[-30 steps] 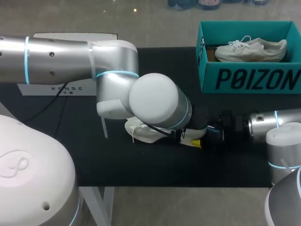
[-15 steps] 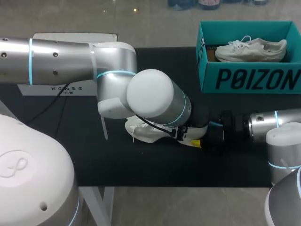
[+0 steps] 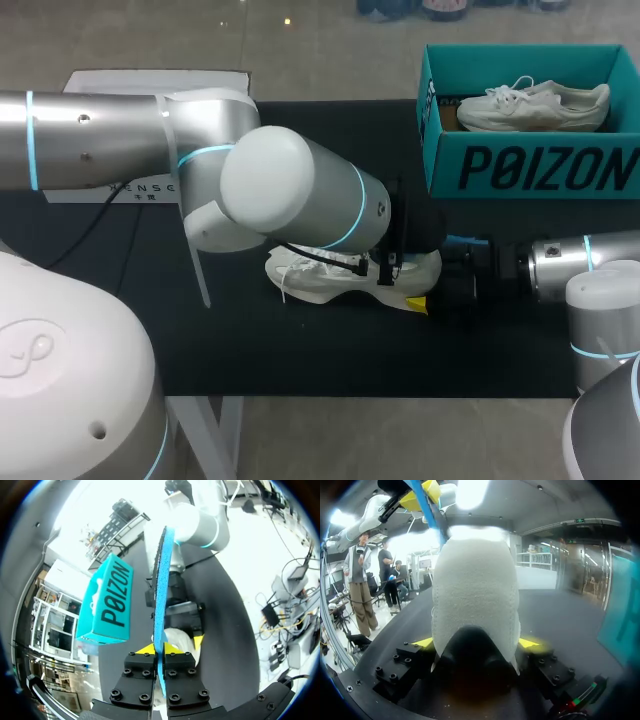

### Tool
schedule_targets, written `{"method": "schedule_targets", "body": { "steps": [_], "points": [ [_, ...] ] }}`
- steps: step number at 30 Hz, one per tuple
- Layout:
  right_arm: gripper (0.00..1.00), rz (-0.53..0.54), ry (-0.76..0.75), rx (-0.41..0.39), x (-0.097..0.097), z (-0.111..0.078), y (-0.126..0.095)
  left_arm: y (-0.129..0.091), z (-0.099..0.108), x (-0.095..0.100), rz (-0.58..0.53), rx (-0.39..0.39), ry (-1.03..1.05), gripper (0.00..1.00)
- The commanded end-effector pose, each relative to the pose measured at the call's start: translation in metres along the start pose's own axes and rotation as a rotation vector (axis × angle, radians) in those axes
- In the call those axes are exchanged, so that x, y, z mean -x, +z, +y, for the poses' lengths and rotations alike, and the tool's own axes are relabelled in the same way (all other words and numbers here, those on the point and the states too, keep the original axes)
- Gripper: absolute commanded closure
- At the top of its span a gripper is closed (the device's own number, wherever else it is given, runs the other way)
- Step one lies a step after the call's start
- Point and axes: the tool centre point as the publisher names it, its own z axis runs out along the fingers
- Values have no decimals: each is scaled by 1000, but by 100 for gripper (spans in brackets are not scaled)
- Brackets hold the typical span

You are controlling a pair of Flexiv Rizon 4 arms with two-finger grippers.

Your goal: Take the shoe out of the shoebox, open the shoe tongue, remove and reinsert the insole, then place the shoe into the shoebox

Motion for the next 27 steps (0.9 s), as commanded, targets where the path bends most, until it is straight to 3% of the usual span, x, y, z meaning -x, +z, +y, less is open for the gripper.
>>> {"method": "schedule_targets", "body": {
  "steps": [1,5,13,27],
  "points": [
    [100,-1,1,-1,0,-5,4,-49,-7,18,32,-68,-17,100],
    [100,-1,1,-1,0,-5,4,-81,-17,33,50,-194,-49,100],
    [100,-1,1,-1,0,-5,4,-138,-18,48,-34,-309,-14,100],
    [100,-1,1,-1,0,-5,4,-138,-18,48,-34,-309,-14,100]
  ]
}}
